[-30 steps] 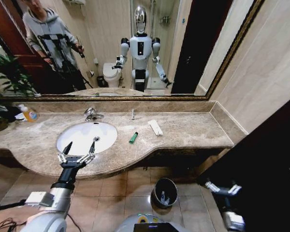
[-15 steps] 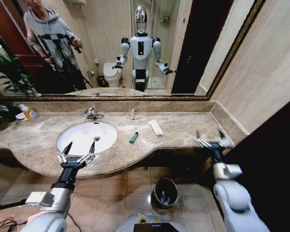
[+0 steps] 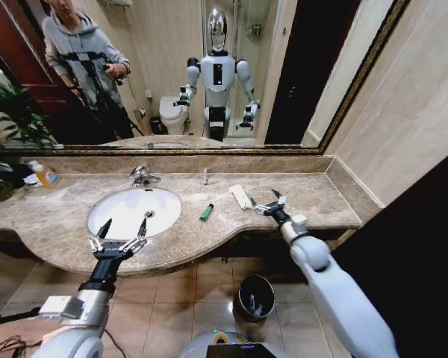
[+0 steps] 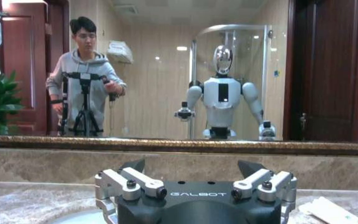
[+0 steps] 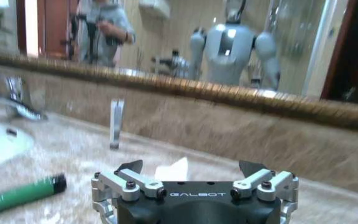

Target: Pick up the trash from the sink and place it in the trash bin.

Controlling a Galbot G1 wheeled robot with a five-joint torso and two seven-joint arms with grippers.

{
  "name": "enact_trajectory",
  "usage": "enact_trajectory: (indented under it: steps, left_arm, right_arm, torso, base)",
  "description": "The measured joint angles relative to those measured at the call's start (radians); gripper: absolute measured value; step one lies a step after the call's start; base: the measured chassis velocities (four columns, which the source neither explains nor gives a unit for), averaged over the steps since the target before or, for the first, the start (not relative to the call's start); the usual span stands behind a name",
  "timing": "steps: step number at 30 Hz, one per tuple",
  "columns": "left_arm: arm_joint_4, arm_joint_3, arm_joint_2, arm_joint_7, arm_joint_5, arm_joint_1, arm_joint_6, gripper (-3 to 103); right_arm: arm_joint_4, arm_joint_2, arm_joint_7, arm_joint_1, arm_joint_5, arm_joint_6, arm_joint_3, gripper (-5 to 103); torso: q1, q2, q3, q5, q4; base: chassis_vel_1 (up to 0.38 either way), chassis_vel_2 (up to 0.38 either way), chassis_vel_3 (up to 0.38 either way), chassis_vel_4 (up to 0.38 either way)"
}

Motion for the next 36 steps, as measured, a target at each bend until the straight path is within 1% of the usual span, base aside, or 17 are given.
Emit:
enact_trajectory:
  steps: [1,3,9,10,12,13,15,17,21,22,24,27,29,30,33,34,36]
  left_arm:
    - [0.000,0.000,0.000,0.000,0.000,0.000,0.000,100]
    - [0.000,0.000,0.000,0.000,0.000,0.000,0.000,100]
    - [0.000,0.000,0.000,0.000,0.000,0.000,0.000,100]
    - [0.000,0.000,0.000,0.000,0.000,0.000,0.000,100]
    - [0.000,0.000,0.000,0.000,0.000,0.000,0.000,100]
    - [0.000,0.000,0.000,0.000,0.000,0.000,0.000,100]
    - [0.000,0.000,0.000,0.000,0.000,0.000,0.000,100]
    - [0.000,0.000,0.000,0.000,0.000,0.000,0.000,100]
    - [0.000,0.000,0.000,0.000,0.000,0.000,0.000,100]
    - [0.000,0.000,0.000,0.000,0.000,0.000,0.000,100]
    - [0.000,0.000,0.000,0.000,0.000,0.000,0.000,100]
    - [0.000,0.000,0.000,0.000,0.000,0.000,0.000,100]
    - [0.000,0.000,0.000,0.000,0.000,0.000,0.000,100]
    - [0.000,0.000,0.000,0.000,0.000,0.000,0.000,100]
    - [0.000,0.000,0.000,0.000,0.000,0.000,0.000,100]
    - [0.000,0.000,0.000,0.000,0.000,0.000,0.000,100]
    - [0.000,0.000,0.000,0.000,0.000,0.000,0.000,100]
  right_arm:
    - [-0.039,0.007,0.015,0.035,-0.006,-0.005,-0.033,100]
    - [-0.058,0.012,0.020,0.055,-0.008,-0.010,-0.053,100]
    - [-0.135,0.028,0.010,0.115,-0.048,-0.013,-0.099,100]
    - [-0.149,0.031,0.004,0.122,-0.054,-0.008,-0.104,103]
    - [-0.166,0.032,-0.008,0.128,-0.066,-0.005,-0.111,97]
    - [-0.166,0.032,-0.008,0.128,-0.066,-0.005,-0.111,97]
    - [-0.184,0.035,-0.011,0.131,-0.078,-0.003,-0.117,90]
    - [-0.189,0.037,-0.011,0.133,-0.082,-0.002,-0.118,90]
    - [-0.212,0.046,-0.020,0.135,-0.089,-0.003,-0.119,74]
    - [-0.212,0.046,-0.020,0.135,-0.089,-0.003,-0.119,74]
    - [-0.220,0.047,-0.021,0.135,-0.090,-0.003,-0.117,66]
    - [-0.223,0.047,-0.022,0.134,-0.090,-0.003,-0.115,62]
    - [-0.223,0.047,-0.022,0.133,-0.089,-0.002,-0.113,54]
    - [-0.223,0.047,-0.022,0.133,-0.089,-0.002,-0.113,54]
    - [-0.226,0.045,-0.022,0.131,-0.089,0.008,-0.110,42]
    - [-0.226,0.045,-0.022,0.131,-0.089,0.008,-0.110,42]
    - [-0.229,0.043,-0.020,0.128,-0.088,0.014,-0.107,35]
  torso:
    - [0.000,0.000,0.000,-0.0002,0.0001]
    - [0.000,0.000,0.000,-0.0003,0.0000]
    - [0.000,0.000,0.000,-0.0003,0.0000]
    - [0.000,0.000,0.000,-0.0002,0.0000]
    - [0.000,0.000,0.000,-0.0003,0.0000]
    - [0.000,0.000,0.000,-0.0003,0.0000]
    - [0.000,0.000,0.000,-0.0003,-0.0001]
    - [0.000,0.000,0.000,-0.0002,-0.0001]
    - [0.000,0.000,0.000,-0.0002,-0.0001]
    - [0.000,0.000,0.000,-0.0002,-0.0001]
    - [0.000,0.000,0.000,-0.0002,-0.0001]
    - [0.000,0.000,0.000,-0.0002,-0.0001]
    - [0.000,0.000,0.000,-0.0002,-0.0001]
    - [0.000,0.000,0.000,-0.0002,-0.0001]
    - [0.000,0.000,0.000,-0.0002,0.0000]
    - [0.000,0.000,0.000,-0.0002,0.0000]
    - [0.000,0.000,0.000,-0.0002,-0.0001]
  base:
    - [0.000,0.000,0.000,0.000]
    - [0.000,0.000,0.000,0.000]
    - [0.000,0.000,0.000,0.000]
    - [0.000,0.000,0.000,0.000]
    - [0.000,0.000,0.000,0.000]
    - [0.000,0.000,0.000,0.000]
    - [0.000,0.000,0.000,0.000]
    - [0.000,0.000,0.000,0.000]
    - [0.000,0.000,0.000,0.000]
    - [0.000,0.000,0.000,0.000]
    - [0.000,0.000,0.000,0.000]
    - [0.000,0.000,0.000,0.000]
    - [0.000,0.000,0.000,0.000]
    - [0.000,0.000,0.000,0.000]
    - [0.000,0.000,0.000,0.000]
    - [0.000,0.000,0.000,0.000]
    - [0.000,0.000,0.000,0.000]
